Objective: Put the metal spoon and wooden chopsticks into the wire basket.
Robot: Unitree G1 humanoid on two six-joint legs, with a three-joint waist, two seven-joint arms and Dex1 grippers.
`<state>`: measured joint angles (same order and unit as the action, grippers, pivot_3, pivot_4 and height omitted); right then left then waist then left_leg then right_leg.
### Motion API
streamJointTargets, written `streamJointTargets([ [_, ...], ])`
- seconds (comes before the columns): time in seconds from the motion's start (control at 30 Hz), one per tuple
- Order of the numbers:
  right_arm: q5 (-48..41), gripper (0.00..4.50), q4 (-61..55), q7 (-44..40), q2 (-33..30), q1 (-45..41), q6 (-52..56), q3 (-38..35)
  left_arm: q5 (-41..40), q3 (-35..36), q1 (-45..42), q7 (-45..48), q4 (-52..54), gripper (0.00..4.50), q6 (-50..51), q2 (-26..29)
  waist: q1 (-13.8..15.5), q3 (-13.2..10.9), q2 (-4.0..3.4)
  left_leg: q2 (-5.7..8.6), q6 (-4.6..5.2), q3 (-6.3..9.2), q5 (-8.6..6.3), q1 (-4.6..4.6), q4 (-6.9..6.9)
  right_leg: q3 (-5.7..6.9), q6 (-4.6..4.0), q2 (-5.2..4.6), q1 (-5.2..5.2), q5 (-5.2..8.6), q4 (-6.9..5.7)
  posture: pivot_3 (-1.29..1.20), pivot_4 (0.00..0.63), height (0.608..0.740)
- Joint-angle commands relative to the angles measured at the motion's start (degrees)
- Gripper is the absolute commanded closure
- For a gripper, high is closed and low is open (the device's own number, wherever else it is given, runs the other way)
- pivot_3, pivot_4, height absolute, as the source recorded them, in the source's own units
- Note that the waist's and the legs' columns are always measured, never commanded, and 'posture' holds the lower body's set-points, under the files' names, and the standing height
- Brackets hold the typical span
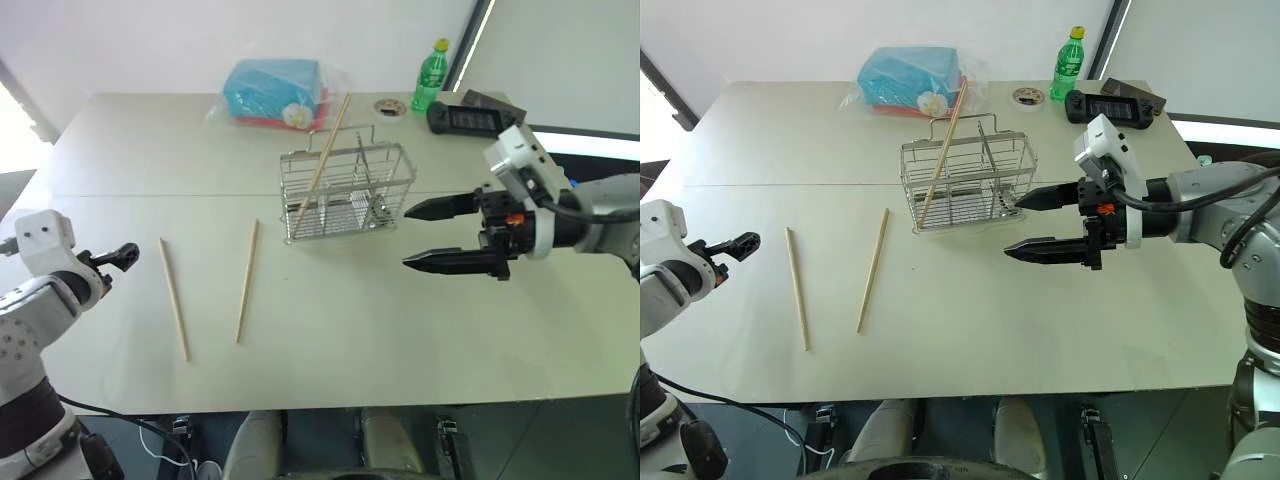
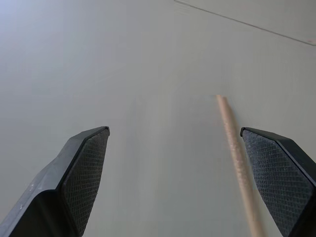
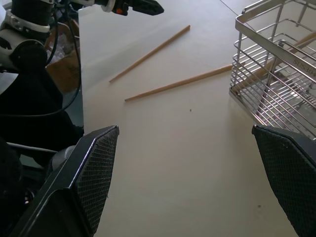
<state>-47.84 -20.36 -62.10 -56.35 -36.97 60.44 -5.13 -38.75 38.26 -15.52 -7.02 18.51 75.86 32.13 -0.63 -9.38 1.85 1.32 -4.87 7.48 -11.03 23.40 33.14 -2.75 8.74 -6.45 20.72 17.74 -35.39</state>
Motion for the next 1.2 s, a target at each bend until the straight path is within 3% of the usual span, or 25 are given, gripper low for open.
streamJointTargets([
  [0.03,1.71,0.03,-0.36,2.94,1.59,0.46,-2.01,0.26,4.22,-4.11,-1.13,2.07,-3.54,0.00,-5.61,0.64,0.06,0.00,0.00,0.00,0.00,0.00,0.00,0.00,0.00,0.00,-0.06,0.00,-0.01,0.03,0.01,0.00,0.150,0.713],
  [0.37,5.79,0.03,0.47,6.92,4.35,6.85,-5.23,1.61,10.71,-13.66,-7.32,5.84,-14.35,0.00,-13.05,-1.51,0.08,0.02,0.03,0.02,0.00,-0.01,0.00,0.07,-0.01,0.01,0.02,-0.02,0.00,-0.06,0.10,0.00,0.150,0.713],
  [0.57,5.10,0.03,-1.86,8.63,5.60,7.69,-5.29,1.13,13.78,-16.22,-9.15,5.87,-17.93,0.00,-14.46,-3.73,-0.18,0.02,0.03,0.01,0.00,-0.01,0.00,0.05,-0.02,0.01,0.08,-0.02,0.02,-0.09,0.05,0.00,0.150,0.713],
  [0.8,4.17,0.03,-2.80,11.14,6.61,7.87,-4.58,0.23,16.83,-14.39,-11.01,3.67,-27.13,0.00,-17.55,-6.26,0.01,0.14,-0.13,0.02,0.00,-0.01,0.01,-0.08,0.00,0.02,0.10,-0.02,-0.12,-0.10,0.02,0.00,0.150,0.713],
  [0.9,3.98,0.00,-2.82,12.13,6.83,7.87,-4.67,0.16,14.72,-13.03,-11.62,5.24,-27.80,0.83,-16.97,-8.11,-0.08,0.30,-0.41,0.01,0.01,-0.01,0.01,-0.12,0.00,0.02,0.11,-0.02,-0.15,-0.10,0.01,0.00,0.150,0.713],
  [1.13,2.89,0.00,-2.73,13.37,7.18,7.59,-4.25,-0.28,15.03,-12.41,-11.91,4.87,-26.83,4.17,-12.30,-9.92,0.88,0.33,-0.46,0.14,0.01,0.00,0.00,-0.11,0.04,0.02,0.22,-0.10,-0.26,-0.15,0.06,0.00,0.150,0.713],
  [1.2,2.43,0.00,-2.87,13.58,7.32,7.57,-4.04,-0.37,15.24,-12.20,-11.75,4.93,-26.90,4.35,-11.61,-10.04,1.12,0.33,-0.45,0.14,0.01,0.00,0.00,-0.11,0.05,0.02,0.22,-0.11,-0.27,-0.15,0.07,0.00,0.150,0.713],
])
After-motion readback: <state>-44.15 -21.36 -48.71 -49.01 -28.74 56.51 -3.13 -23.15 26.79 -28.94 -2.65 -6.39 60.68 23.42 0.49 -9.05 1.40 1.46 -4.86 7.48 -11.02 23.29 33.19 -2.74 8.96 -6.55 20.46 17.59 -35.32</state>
